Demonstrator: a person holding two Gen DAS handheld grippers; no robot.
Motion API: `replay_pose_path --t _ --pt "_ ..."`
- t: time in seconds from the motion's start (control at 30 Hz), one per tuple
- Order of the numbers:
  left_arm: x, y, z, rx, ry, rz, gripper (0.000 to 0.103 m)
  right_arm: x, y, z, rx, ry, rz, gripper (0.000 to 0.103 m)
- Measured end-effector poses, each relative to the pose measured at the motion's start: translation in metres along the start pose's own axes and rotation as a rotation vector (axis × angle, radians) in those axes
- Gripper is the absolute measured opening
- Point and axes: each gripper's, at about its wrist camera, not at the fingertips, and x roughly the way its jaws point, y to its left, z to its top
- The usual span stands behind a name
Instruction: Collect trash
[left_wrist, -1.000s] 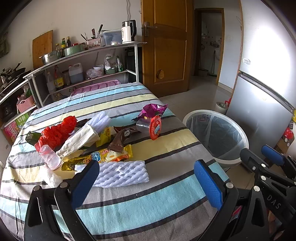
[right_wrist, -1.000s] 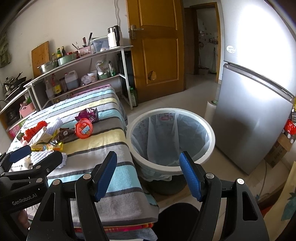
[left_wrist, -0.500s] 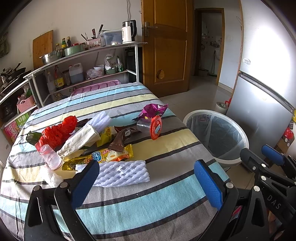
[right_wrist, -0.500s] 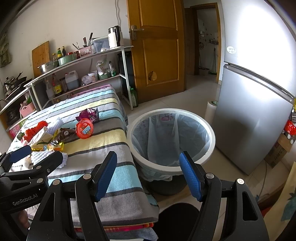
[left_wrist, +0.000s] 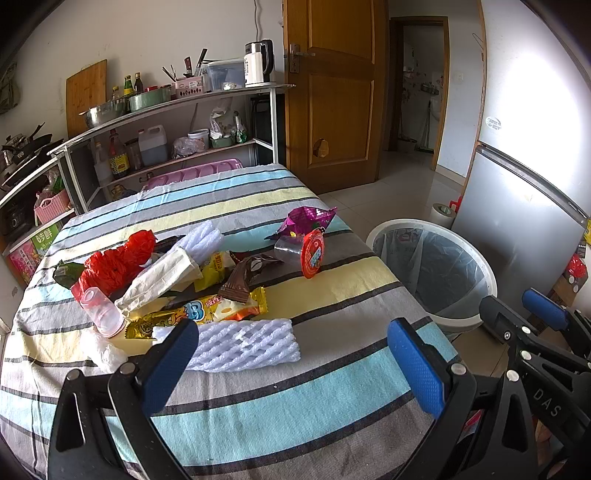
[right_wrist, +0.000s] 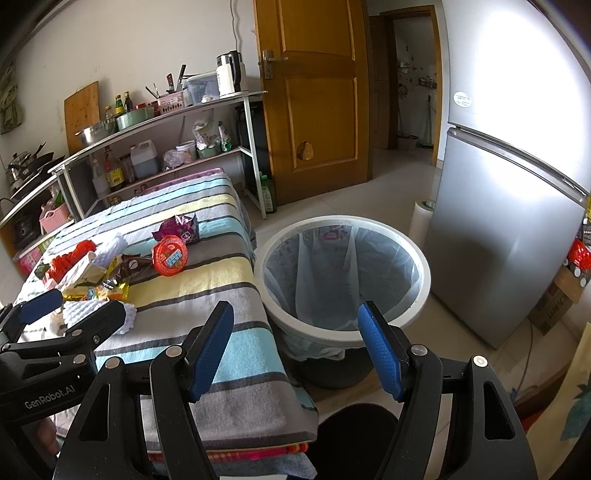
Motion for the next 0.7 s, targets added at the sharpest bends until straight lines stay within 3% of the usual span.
replay_pose_path --t 0.47,0.7 --pt "-0.001 0.011 -0.002 -0.022 -0.002 -0.011 0.103 0.003 0.007 0.001 -0.018 -0.006 0.047 0.070" --pt "-0.012 0.063 -0.012 -0.087 -0.004 0.060 0.103 0.019 0.035 0.009 -0.071 0.004 0.224 0.070"
